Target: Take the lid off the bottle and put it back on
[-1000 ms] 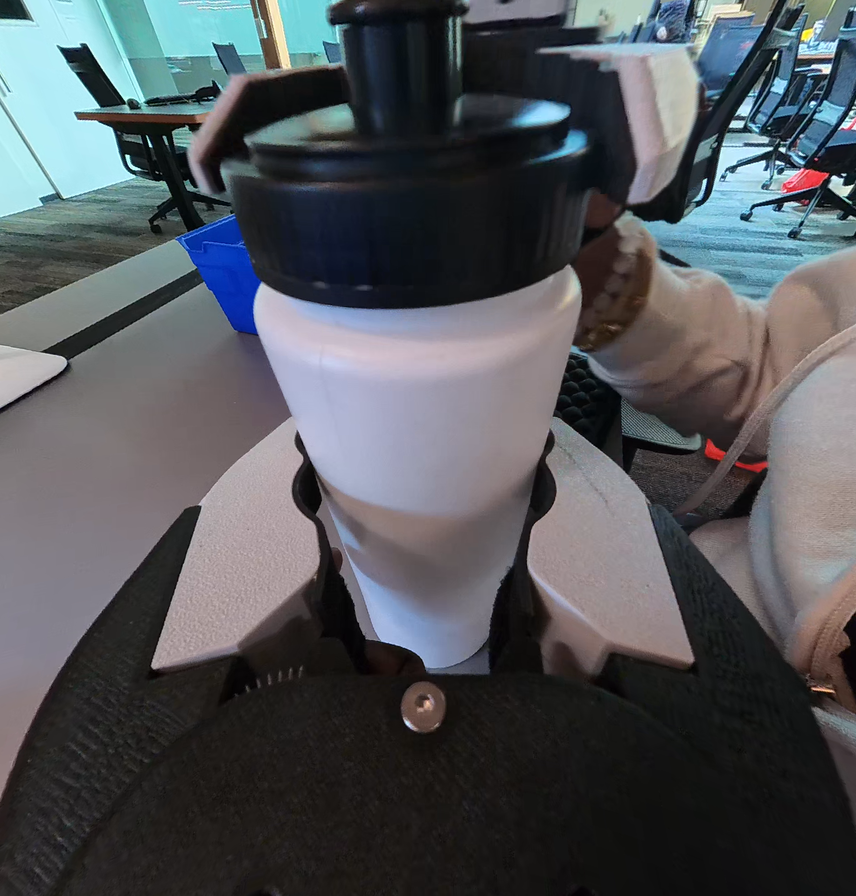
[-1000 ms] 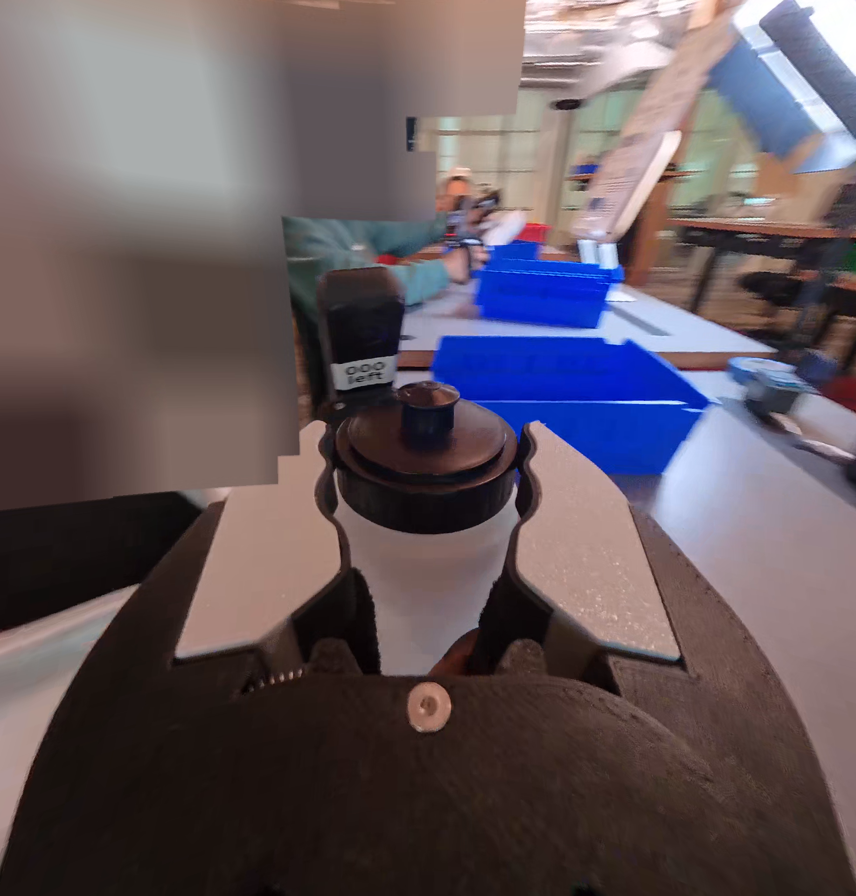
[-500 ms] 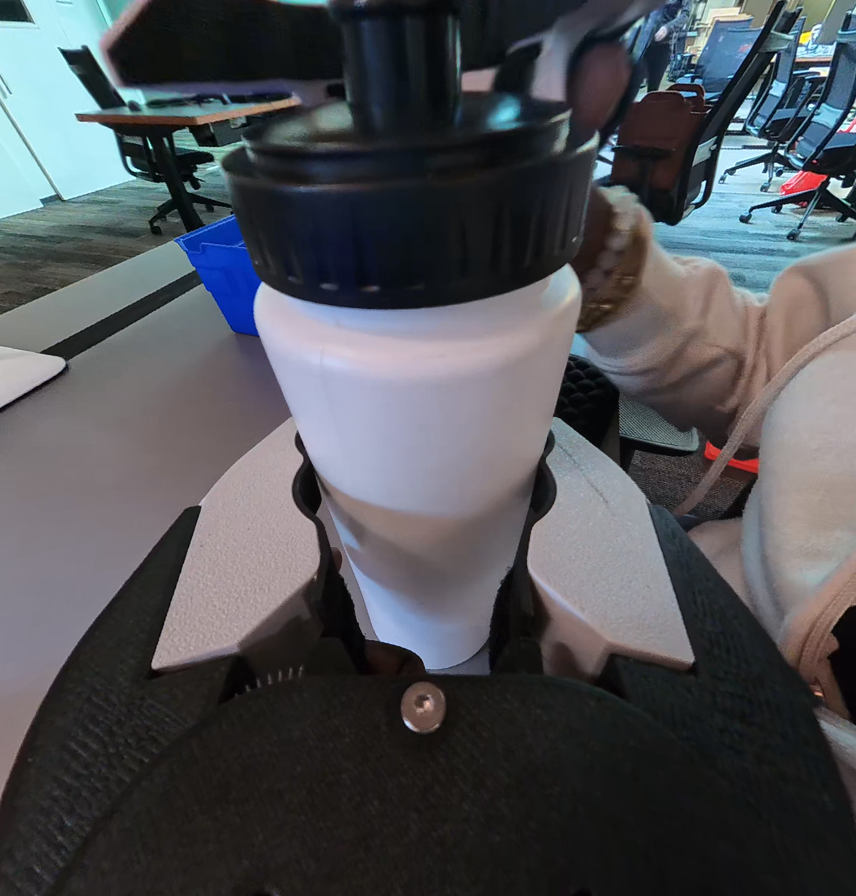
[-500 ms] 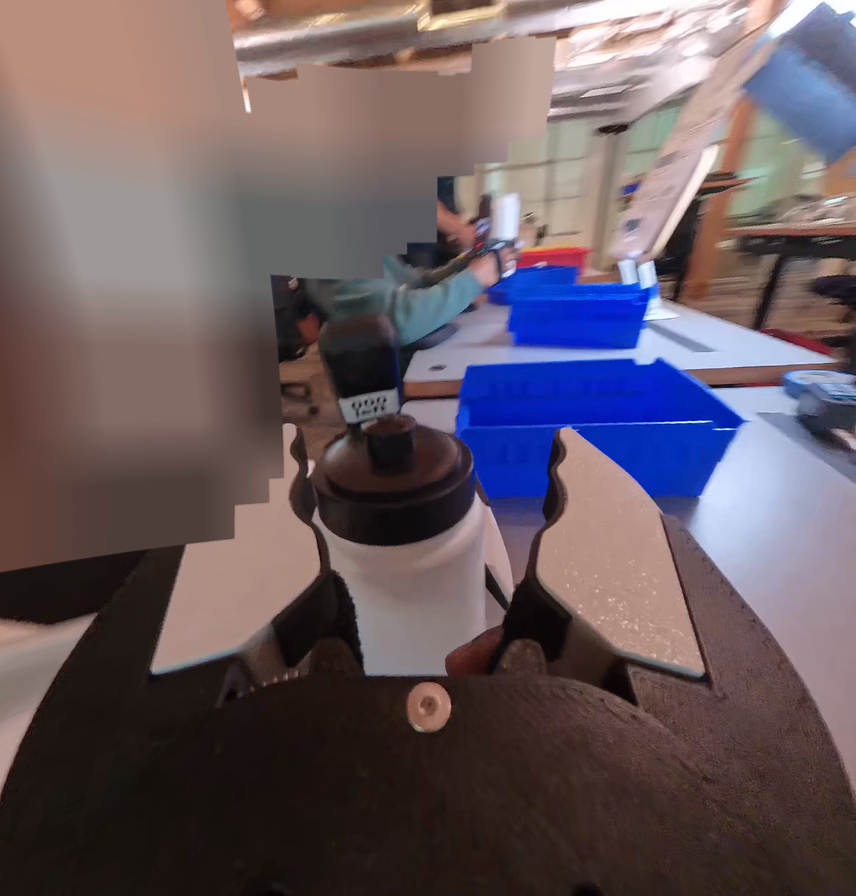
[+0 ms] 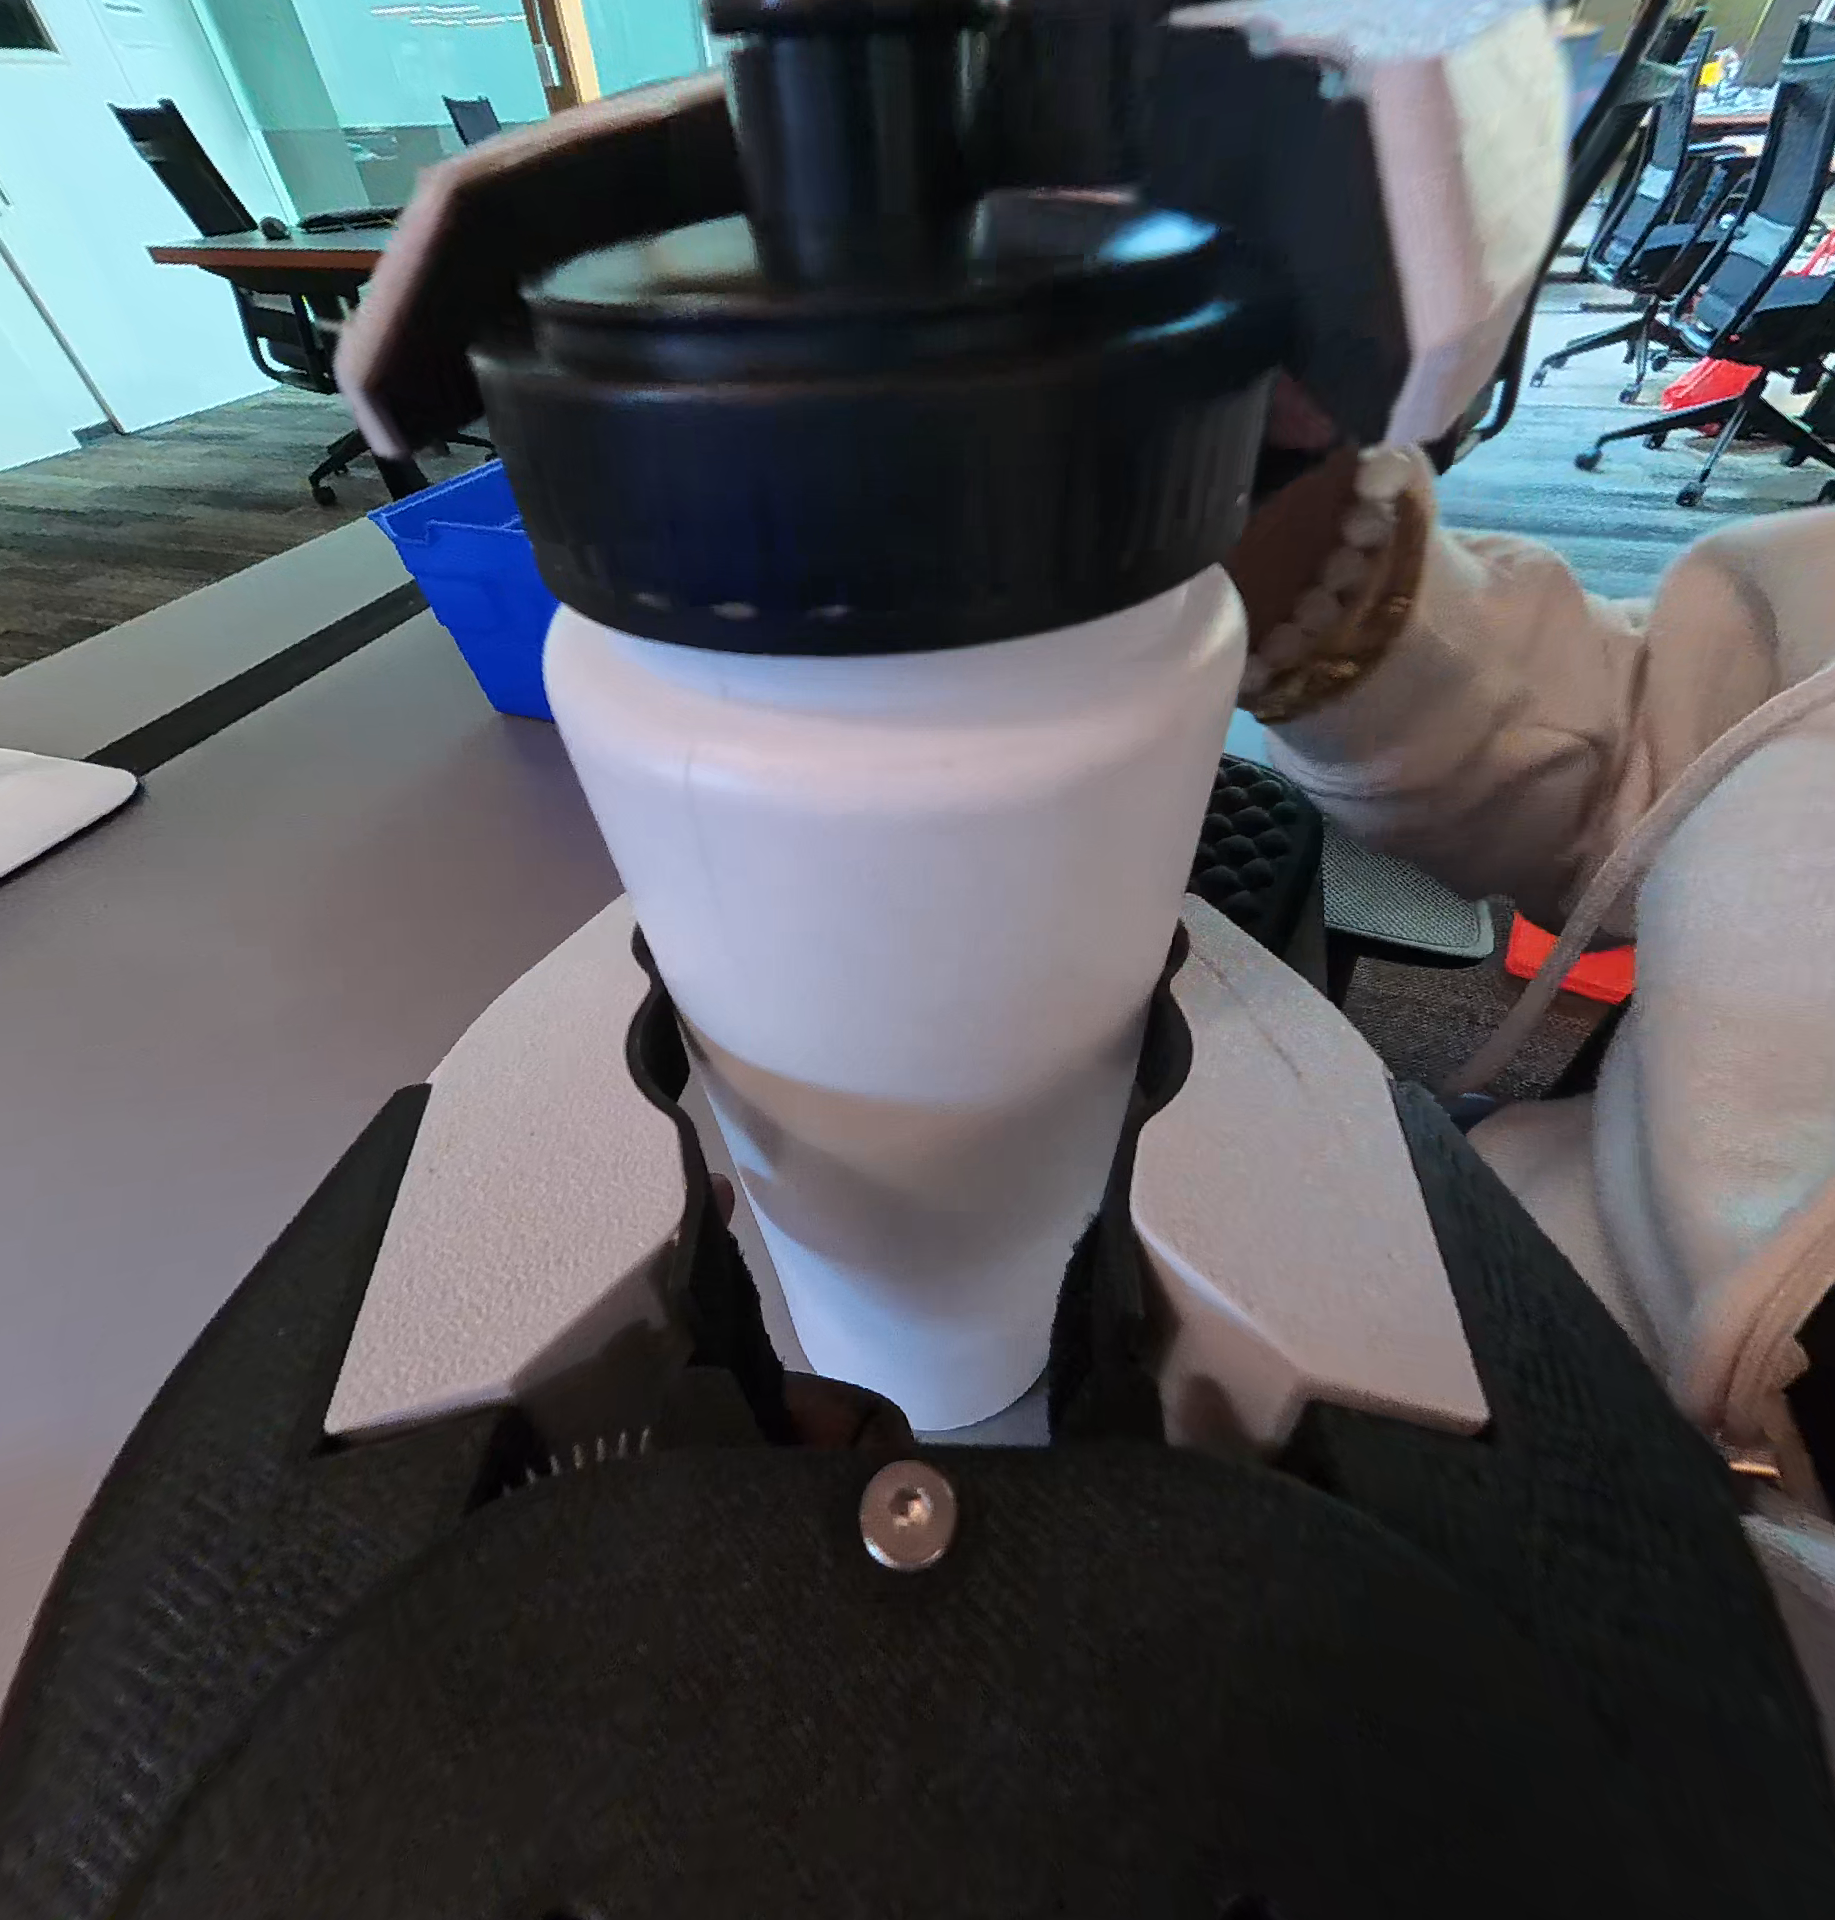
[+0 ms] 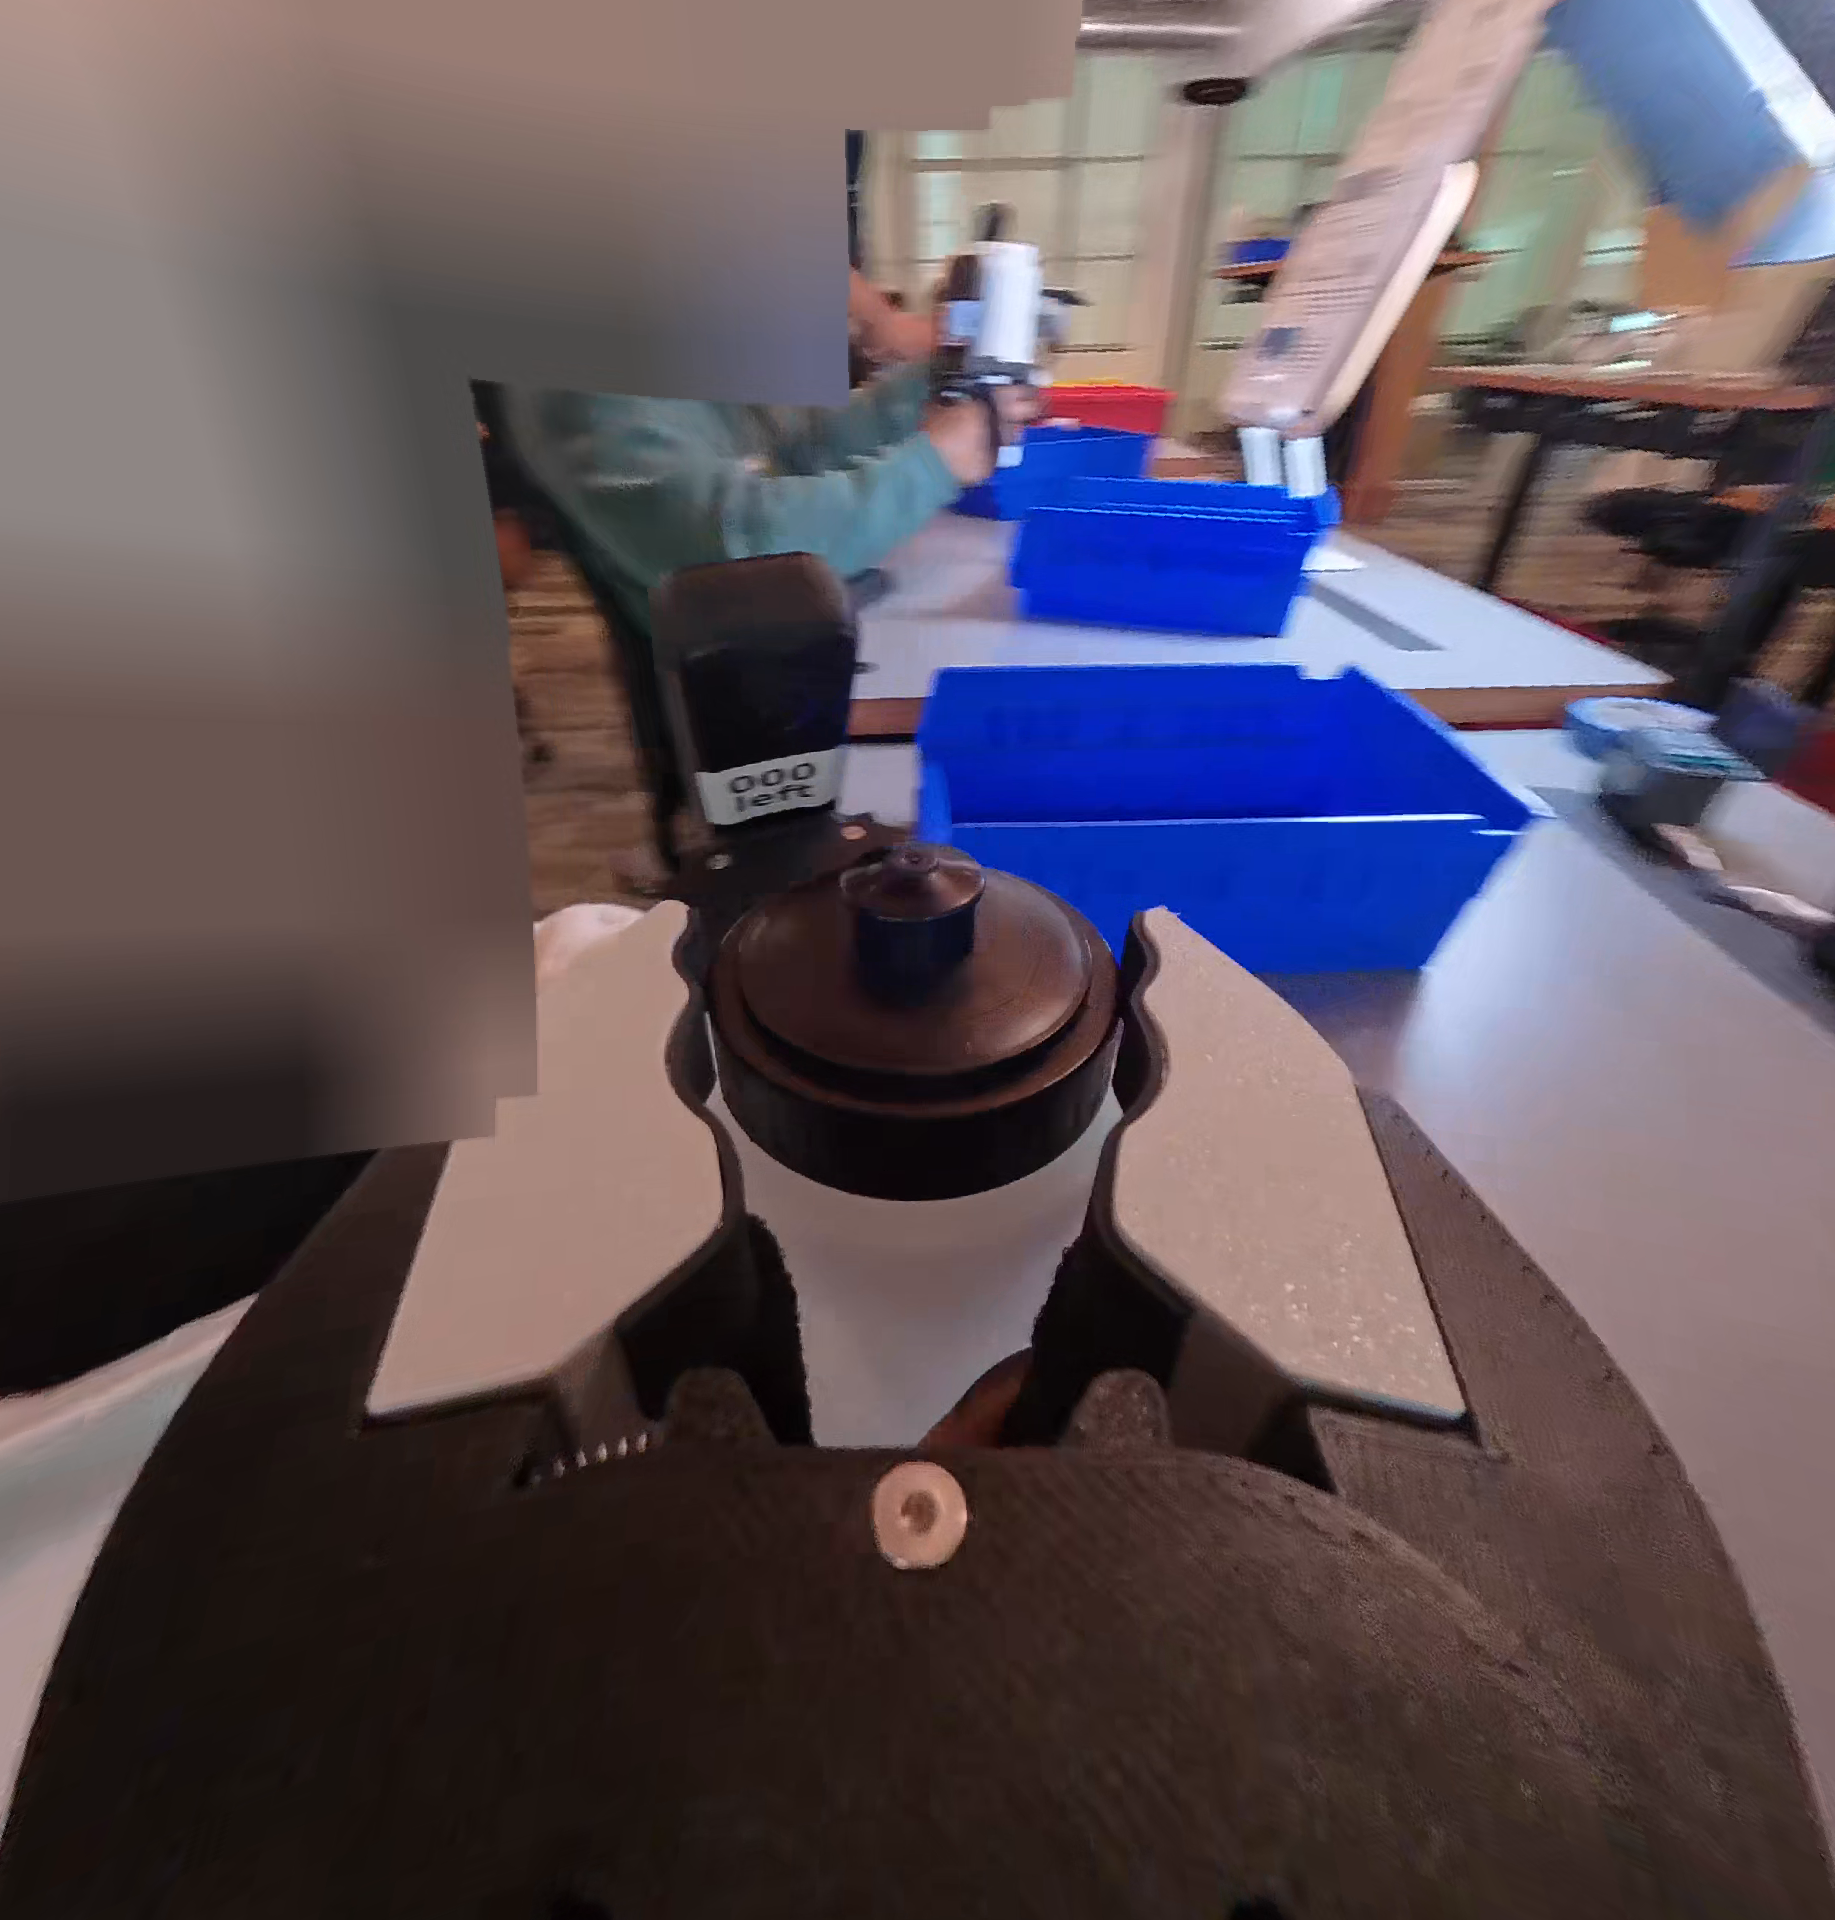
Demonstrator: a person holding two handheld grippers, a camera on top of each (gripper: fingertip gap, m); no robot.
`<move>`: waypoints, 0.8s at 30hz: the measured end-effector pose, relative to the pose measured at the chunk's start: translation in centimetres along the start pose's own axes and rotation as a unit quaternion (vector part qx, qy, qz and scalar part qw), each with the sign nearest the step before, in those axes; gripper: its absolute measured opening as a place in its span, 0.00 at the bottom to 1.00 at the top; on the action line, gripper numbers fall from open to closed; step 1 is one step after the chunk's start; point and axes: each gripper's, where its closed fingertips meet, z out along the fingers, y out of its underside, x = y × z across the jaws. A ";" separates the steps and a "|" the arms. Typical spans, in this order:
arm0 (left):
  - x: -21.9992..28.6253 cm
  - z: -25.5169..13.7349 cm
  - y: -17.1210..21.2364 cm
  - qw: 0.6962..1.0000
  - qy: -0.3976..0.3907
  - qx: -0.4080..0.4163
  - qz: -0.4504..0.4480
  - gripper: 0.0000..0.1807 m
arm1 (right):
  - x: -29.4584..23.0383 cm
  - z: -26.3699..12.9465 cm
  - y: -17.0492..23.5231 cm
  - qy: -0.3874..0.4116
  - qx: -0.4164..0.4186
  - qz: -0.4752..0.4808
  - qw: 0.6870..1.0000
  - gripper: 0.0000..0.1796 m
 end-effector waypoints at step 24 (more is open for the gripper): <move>-0.2 0.1 0.0 1.000 0.003 0.005 -0.002 0.48 | 1.1 -0.1 -1.2 0.036 -0.039 0.020 0.998 0.57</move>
